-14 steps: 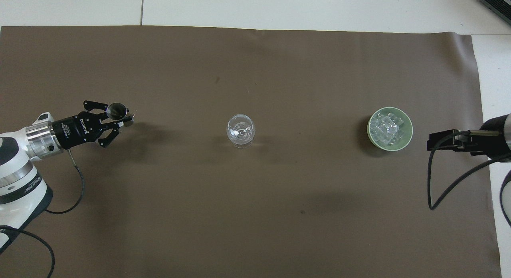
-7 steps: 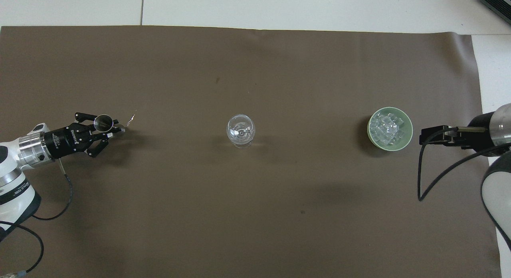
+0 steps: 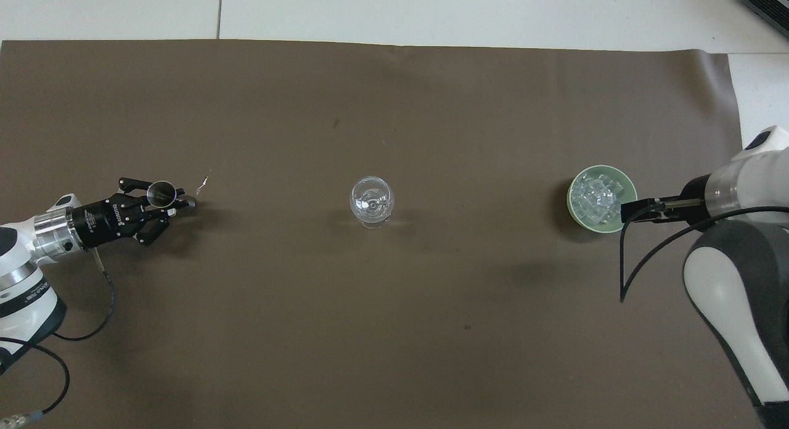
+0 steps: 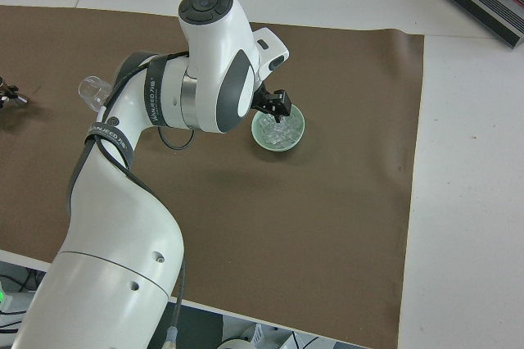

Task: Pour wine and add ice with both arms
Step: 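Reach the right gripper down into the green bowl of ice, then open the left gripper off the cup while the right gripper grips ice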

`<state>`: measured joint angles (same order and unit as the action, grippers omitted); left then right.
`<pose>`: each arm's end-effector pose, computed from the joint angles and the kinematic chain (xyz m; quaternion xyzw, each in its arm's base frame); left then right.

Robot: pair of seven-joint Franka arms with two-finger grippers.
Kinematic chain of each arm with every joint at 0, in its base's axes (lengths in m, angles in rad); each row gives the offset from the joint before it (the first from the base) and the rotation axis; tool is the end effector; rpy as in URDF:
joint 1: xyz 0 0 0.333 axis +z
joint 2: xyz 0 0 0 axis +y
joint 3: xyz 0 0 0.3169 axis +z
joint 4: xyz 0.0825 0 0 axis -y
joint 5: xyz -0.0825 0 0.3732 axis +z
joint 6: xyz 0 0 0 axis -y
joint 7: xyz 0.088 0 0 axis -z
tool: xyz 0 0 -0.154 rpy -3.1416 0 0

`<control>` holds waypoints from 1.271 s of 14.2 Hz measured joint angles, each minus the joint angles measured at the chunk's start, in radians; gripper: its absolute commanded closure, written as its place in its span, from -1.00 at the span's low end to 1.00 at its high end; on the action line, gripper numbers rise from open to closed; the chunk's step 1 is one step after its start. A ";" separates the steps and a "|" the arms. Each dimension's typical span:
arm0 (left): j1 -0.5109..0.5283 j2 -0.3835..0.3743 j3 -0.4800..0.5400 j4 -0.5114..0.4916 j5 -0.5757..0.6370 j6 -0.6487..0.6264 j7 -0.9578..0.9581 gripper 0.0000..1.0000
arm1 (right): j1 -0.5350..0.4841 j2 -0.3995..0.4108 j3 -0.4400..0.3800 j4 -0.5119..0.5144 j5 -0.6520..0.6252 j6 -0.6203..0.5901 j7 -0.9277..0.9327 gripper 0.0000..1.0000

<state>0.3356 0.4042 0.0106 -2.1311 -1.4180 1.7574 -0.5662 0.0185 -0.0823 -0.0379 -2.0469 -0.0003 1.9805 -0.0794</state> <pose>0.5434 0.0542 0.2255 0.4754 0.6284 -0.3454 0.5098 0.5228 -0.0104 0.4360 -0.9995 -0.0301 -0.0080 0.0010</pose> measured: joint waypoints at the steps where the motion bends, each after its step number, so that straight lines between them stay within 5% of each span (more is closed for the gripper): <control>1: 0.000 0.002 0.000 0.000 0.000 0.000 0.000 0.39 | 0.000 0.010 -0.001 -0.024 -0.001 0.029 -0.024 -1.00; 4: 0.000 0.004 0.000 0.001 0.000 0.000 0.002 -0.01 | -0.001 0.052 -0.004 -0.052 -0.025 0.115 -0.068 -1.00; 7: 0.000 0.004 0.000 0.006 0.000 0.000 0.002 -1.00 | -0.004 0.112 -0.009 -0.055 -0.031 0.214 -0.109 -1.00; 10: 0.000 0.004 0.002 0.007 0.007 0.000 0.019 -1.00 | -0.011 0.174 -0.011 -0.057 -0.031 0.295 -0.119 -1.00; 13: 0.000 0.004 0.008 0.007 0.022 0.002 0.039 -1.00 | -0.011 0.213 -0.011 -0.059 -0.031 0.344 -0.120 -0.65; 18: 0.001 -0.013 0.039 0.026 0.160 0.002 0.040 -1.00 | -0.011 0.222 -0.011 -0.090 -0.031 0.395 -0.113 -0.44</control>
<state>0.3368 0.3916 0.0497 -2.1055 -1.2584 1.7596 -0.5261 0.0073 0.1396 -0.0487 -2.1372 -0.0316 2.3755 -0.1919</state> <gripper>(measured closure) 0.000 0.247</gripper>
